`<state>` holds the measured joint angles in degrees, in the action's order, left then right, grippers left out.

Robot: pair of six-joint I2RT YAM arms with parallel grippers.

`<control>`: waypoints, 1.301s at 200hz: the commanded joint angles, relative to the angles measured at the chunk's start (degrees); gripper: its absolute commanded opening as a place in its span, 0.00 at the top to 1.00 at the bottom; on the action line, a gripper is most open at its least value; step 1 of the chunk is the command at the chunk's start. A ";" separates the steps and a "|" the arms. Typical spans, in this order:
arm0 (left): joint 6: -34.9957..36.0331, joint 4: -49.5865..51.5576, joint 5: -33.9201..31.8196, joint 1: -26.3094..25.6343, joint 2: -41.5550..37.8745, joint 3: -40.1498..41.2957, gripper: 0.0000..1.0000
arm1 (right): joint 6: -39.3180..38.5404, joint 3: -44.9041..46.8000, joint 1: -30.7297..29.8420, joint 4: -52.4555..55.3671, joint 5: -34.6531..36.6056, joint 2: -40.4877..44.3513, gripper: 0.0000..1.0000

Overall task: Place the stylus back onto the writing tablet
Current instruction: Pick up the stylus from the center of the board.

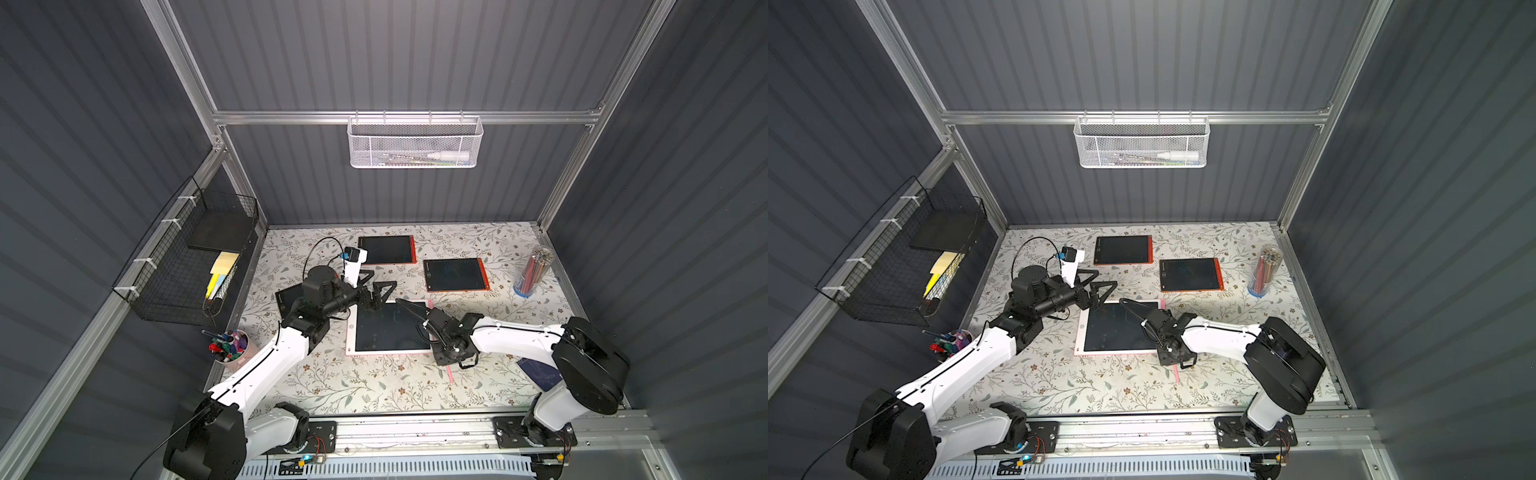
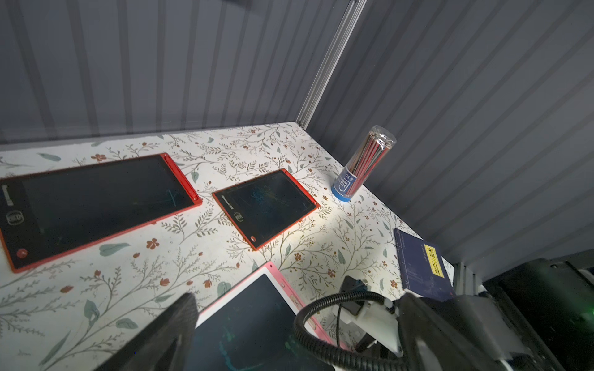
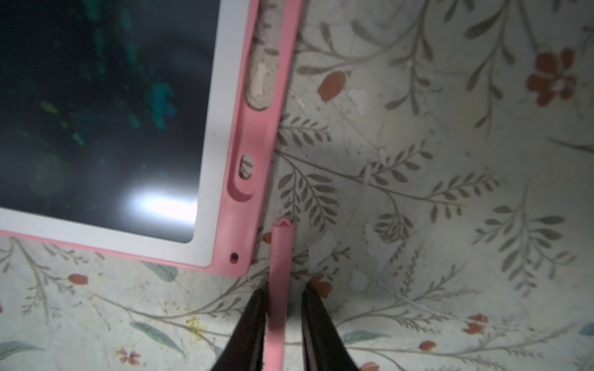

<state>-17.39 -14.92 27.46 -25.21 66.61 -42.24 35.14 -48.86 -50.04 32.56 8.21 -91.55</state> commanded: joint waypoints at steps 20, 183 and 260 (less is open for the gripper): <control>-1.16 10.64 -0.24 -0.45 -5.14 -1.64 0.01 | 0.73 0.87 0.50 -0.42 1.90 -1.93 0.75; 4.45 15.70 5.50 -0.45 -7.73 5.46 0.01 | 0.81 1.31 3.46 -0.74 0.82 -2.80 0.84; 4.20 15.62 4.84 -0.45 -7.80 5.59 0.01 | 0.59 -0.48 3.46 1.30 2.75 -0.91 0.84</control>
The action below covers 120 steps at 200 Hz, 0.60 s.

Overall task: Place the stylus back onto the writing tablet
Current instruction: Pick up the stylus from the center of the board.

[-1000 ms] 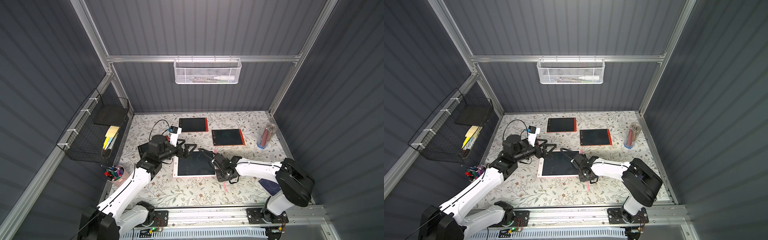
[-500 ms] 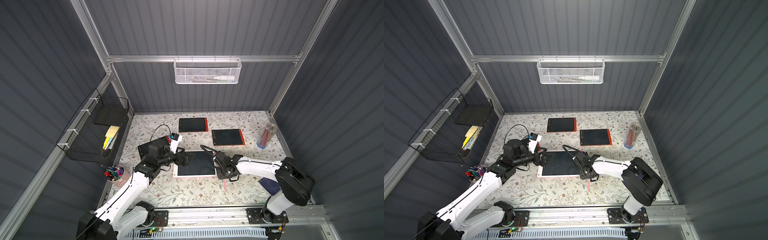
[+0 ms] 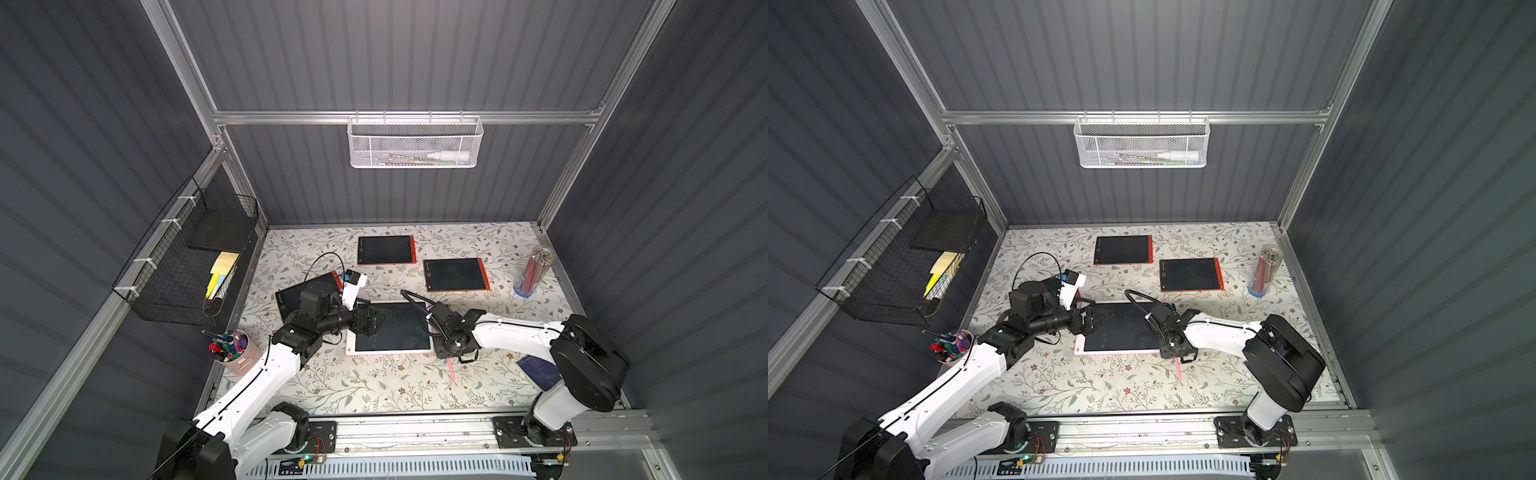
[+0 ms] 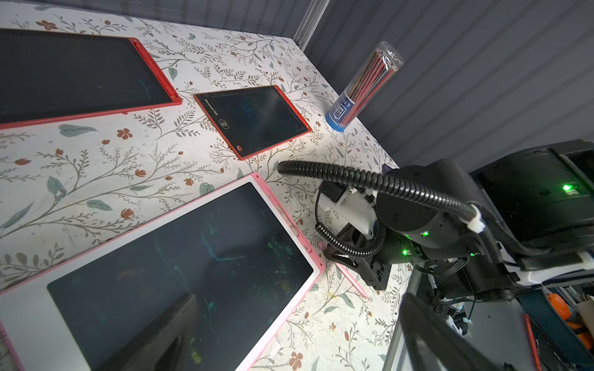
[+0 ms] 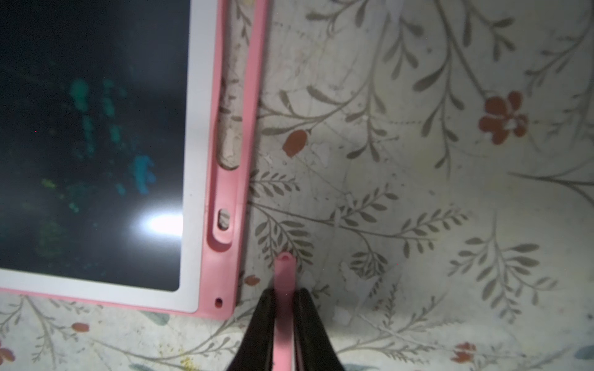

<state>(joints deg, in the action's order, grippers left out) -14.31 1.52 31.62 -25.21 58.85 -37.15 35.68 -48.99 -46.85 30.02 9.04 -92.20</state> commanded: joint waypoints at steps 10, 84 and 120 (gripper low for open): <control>0.97 -0.86 0.61 -0.45 -0.17 0.58 0.01 | -0.08 -0.74 0.27 4.17 1.99 0.20 0.84; 0.68 -0.90 0.11 -0.45 -0.38 0.63 0.01 | -0.26 -3.82 0.36 4.96 2.19 1.66 0.83; 0.68 -0.86 0.03 -0.45 -0.52 0.69 0.01 | -0.36 -6.29 0.60 4.87 1.88 0.86 0.83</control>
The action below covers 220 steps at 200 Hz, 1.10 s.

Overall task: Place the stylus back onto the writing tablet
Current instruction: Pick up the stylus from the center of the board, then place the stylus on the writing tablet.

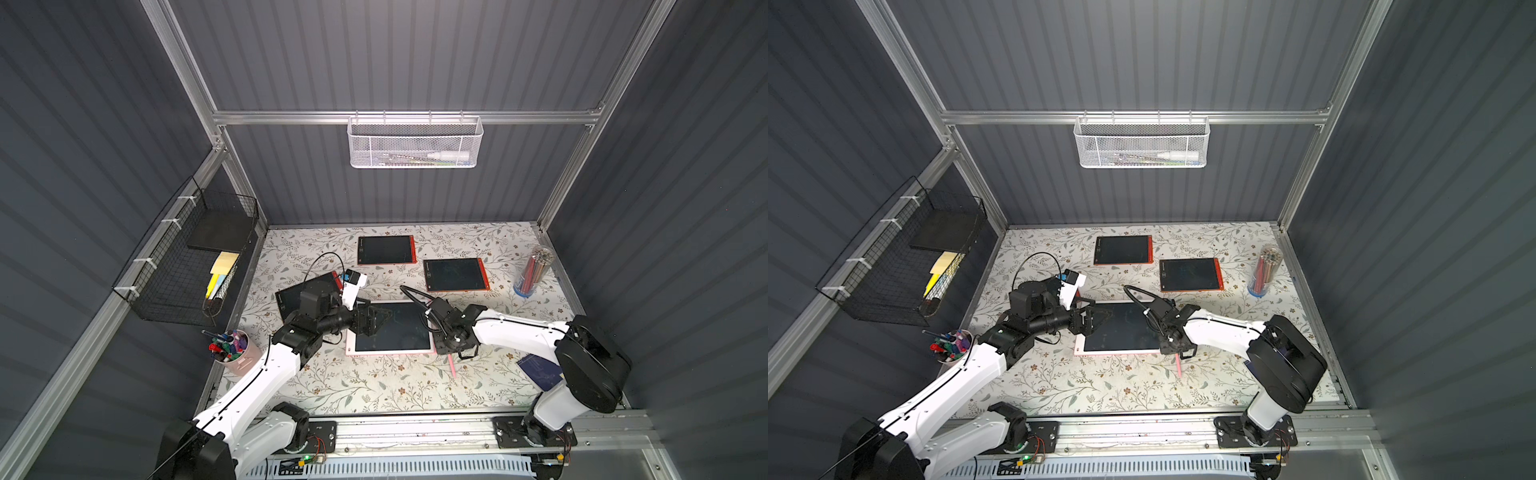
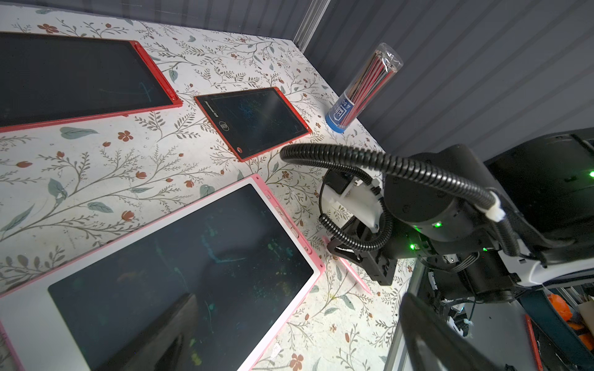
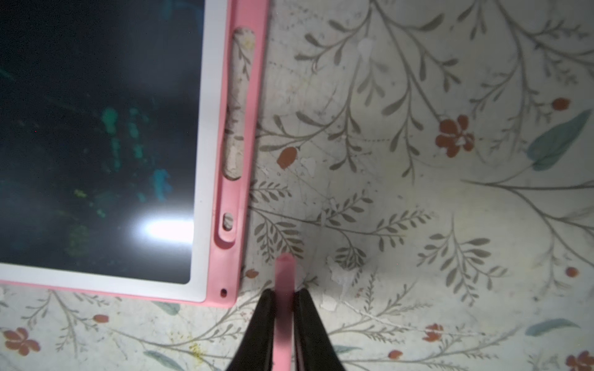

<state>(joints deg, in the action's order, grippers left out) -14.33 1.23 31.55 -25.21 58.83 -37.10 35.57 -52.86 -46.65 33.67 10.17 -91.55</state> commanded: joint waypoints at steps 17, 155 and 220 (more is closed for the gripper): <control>0.70 -0.62 0.06 -0.39 -0.49 0.67 0.01 | 0.35 -4.22 0.76 1.22 0.11 -0.71 0.83; 0.70 -0.57 -0.04 -0.45 -0.73 0.78 0.01 | 0.62 -17.49 4.88 0.39 0.37 -13.67 0.83; 0.62 -0.62 -0.04 -0.45 -0.36 0.88 0.01 | 0.99 -18.77 5.95 -0.78 -0.39 -16.58 0.83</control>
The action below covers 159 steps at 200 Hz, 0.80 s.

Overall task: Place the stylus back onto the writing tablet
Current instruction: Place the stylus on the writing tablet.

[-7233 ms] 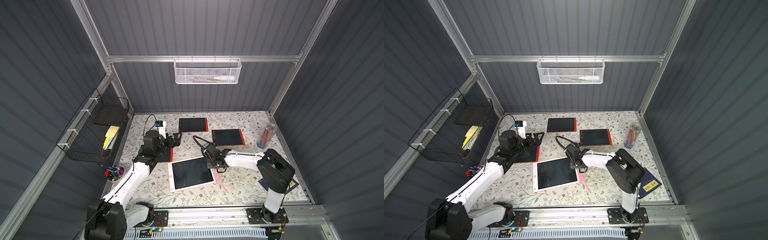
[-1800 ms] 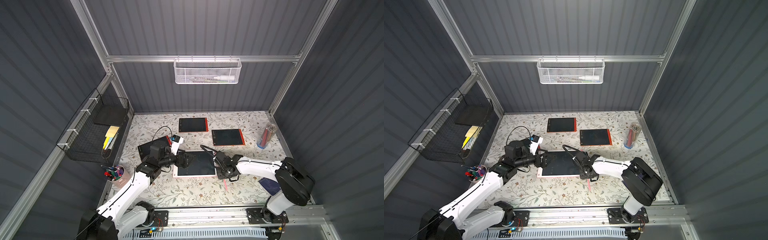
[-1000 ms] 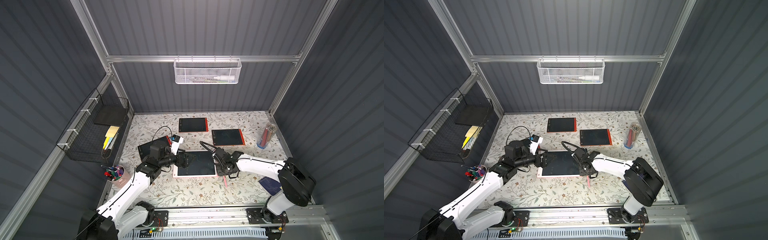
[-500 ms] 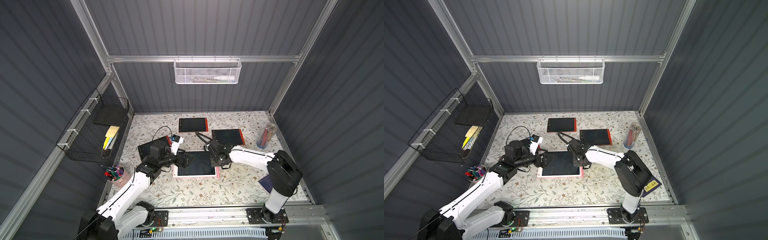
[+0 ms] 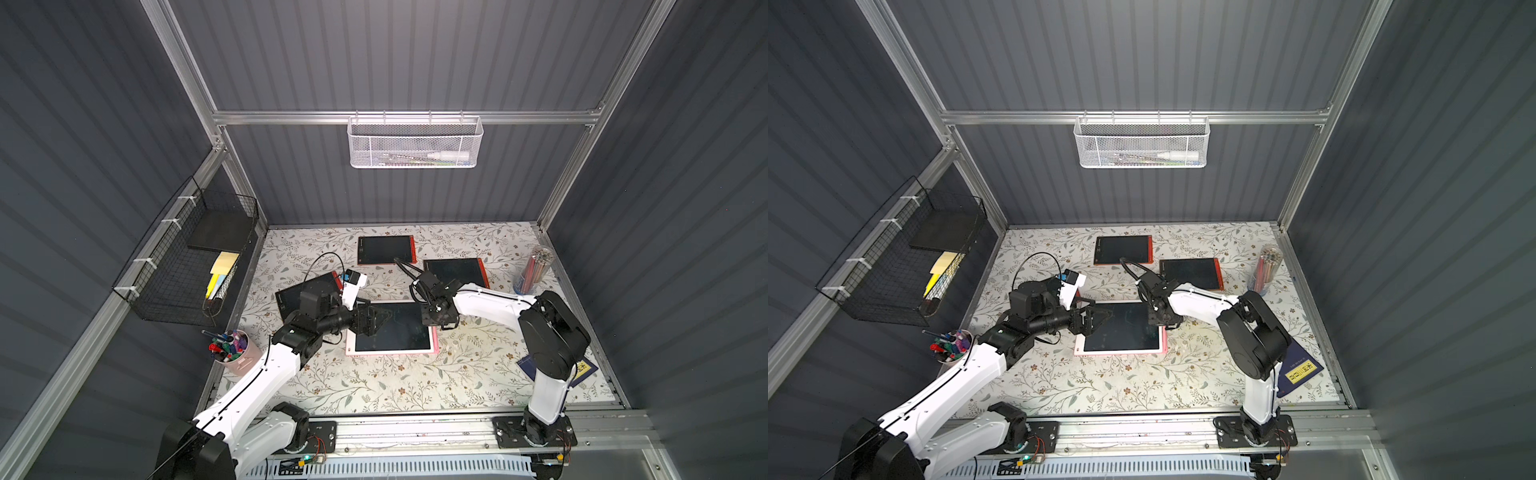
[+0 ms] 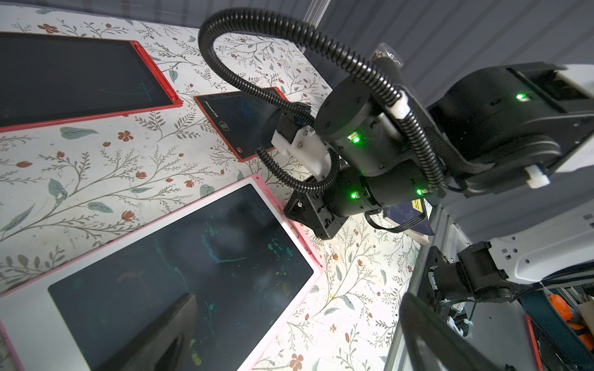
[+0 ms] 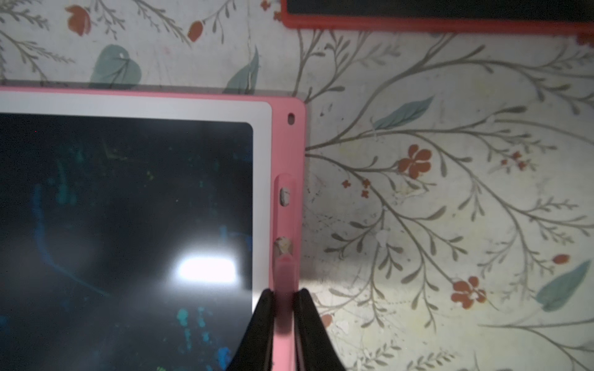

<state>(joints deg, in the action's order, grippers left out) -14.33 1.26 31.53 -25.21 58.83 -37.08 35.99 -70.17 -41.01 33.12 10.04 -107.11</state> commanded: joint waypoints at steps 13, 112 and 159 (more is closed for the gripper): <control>0.62 -0.62 -0.02 -0.43 -0.36 0.78 0.01 | 0.41 -1.93 0.41 -0.28 -0.31 -1.58 0.83; 0.44 -0.68 -0.23 -0.44 -0.11 0.79 0.01 | -0.87 -3.44 1.81 -0.35 0.06 -3.97 0.83; 0.44 -0.73 -0.32 -0.45 0.05 0.80 0.01 | -1.92 -4.79 2.16 -0.15 -0.04 -5.03 0.83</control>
<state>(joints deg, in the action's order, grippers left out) -14.33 1.23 31.53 -25.21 58.83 -36.99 35.31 -73.54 -39.27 32.45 9.41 -111.00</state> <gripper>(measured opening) 0.994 0.170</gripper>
